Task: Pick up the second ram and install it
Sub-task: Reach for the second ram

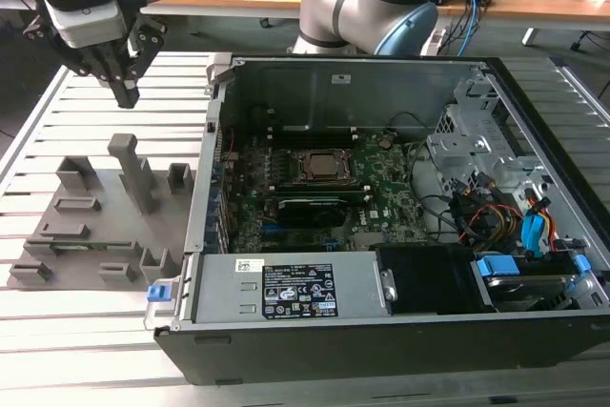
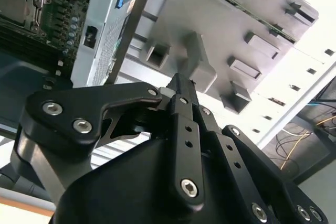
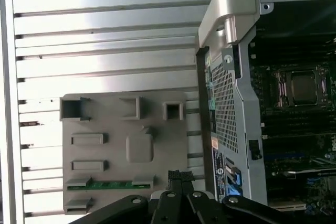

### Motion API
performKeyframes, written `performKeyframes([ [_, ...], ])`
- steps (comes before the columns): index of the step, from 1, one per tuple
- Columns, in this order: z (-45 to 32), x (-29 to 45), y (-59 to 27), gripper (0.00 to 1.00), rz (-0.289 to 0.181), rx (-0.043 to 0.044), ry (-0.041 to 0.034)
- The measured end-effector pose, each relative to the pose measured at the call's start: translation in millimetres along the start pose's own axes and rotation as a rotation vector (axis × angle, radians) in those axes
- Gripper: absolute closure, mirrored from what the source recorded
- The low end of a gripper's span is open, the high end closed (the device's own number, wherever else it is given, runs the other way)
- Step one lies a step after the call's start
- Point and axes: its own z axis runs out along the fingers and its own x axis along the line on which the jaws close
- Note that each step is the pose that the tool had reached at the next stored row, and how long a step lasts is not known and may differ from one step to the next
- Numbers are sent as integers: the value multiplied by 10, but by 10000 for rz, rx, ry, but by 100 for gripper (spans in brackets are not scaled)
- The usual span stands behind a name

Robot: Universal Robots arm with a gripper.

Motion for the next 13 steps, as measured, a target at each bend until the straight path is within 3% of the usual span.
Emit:
performKeyframes([
  [4,-1,133,-10,89,-1,-1,0],
  [13,-4,305,-23,89,0,1,0],
])
